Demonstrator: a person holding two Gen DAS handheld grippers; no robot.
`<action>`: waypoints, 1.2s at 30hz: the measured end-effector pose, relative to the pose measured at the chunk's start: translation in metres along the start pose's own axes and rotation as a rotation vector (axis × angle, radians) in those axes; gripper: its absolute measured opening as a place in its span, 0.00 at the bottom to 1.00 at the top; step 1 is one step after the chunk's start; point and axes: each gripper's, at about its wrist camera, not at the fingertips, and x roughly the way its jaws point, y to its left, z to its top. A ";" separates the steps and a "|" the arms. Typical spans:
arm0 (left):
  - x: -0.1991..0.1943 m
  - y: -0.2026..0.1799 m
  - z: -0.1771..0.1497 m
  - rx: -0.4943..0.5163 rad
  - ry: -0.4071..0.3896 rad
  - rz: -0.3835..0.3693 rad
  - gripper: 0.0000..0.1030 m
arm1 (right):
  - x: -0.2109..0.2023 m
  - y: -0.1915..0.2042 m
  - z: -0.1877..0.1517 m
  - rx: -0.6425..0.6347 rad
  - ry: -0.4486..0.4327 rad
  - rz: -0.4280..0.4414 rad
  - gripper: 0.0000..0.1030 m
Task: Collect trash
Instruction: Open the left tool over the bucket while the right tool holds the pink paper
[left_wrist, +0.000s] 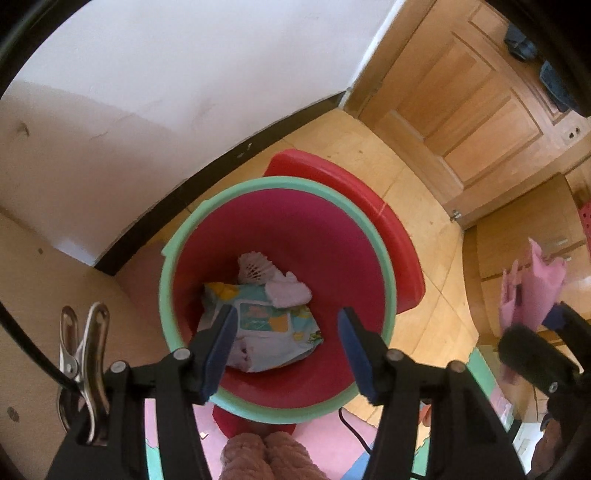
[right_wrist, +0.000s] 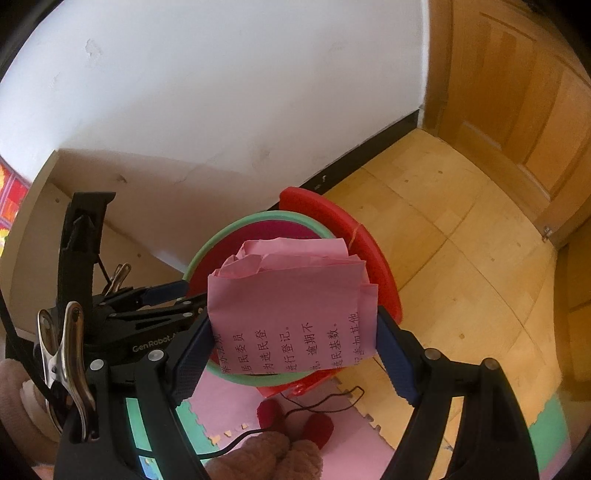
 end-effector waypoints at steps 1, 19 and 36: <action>-0.001 0.003 -0.001 -0.006 0.002 0.005 0.58 | 0.002 0.001 0.000 -0.006 0.003 0.007 0.81; 0.006 0.030 -0.005 -0.072 0.014 0.031 0.58 | 0.054 0.016 -0.005 -0.098 0.076 0.128 0.83; 0.005 0.026 -0.004 -0.087 0.029 -0.003 0.58 | 0.102 0.014 -0.024 -0.384 0.175 0.109 0.81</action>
